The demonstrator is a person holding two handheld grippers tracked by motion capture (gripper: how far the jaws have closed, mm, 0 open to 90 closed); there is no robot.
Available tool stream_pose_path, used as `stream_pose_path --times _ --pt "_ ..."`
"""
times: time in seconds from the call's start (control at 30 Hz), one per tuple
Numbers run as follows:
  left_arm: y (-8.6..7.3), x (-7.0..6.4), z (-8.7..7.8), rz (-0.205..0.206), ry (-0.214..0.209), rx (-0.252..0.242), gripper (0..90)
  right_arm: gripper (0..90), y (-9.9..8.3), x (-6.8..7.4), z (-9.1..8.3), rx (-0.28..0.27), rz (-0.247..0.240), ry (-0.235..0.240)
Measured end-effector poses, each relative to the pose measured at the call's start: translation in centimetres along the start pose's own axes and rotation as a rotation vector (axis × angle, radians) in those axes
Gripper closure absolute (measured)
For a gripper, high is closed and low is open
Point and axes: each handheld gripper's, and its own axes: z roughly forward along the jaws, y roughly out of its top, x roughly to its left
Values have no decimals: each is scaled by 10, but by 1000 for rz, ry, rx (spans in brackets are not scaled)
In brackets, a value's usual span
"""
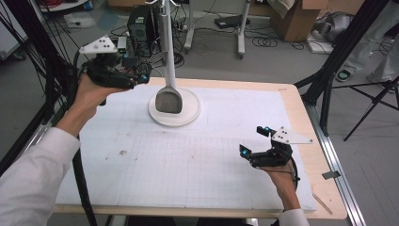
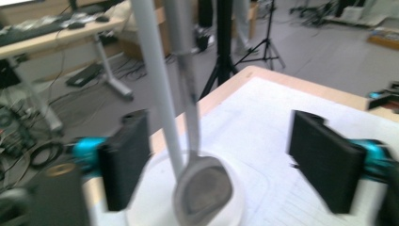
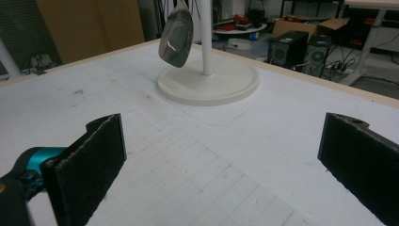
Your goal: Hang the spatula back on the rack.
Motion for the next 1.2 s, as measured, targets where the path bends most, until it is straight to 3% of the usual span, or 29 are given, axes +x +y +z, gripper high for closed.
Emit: stream_pose_path --times 0.17,0.43,0.77,1.03,1.2 --pt "-25 -11 -17 -11 15 -36 17 4 0 1 0 1 0 -5" --pt "-66 -30 -36 -30 11 -98 17 4 0 2 -2 1 -1 -11" --pt "-126 -43 -44 -64 12 -149 17 4 -1 0 -4 7 2 -27" --pt "-159 -57 -51 -62 4 -192 17 4 -3 1 -3 2 -12 -27" --pt "-173 -60 -53 -95 3 -212 17 4 -5 0 -3 10 -6 -33"
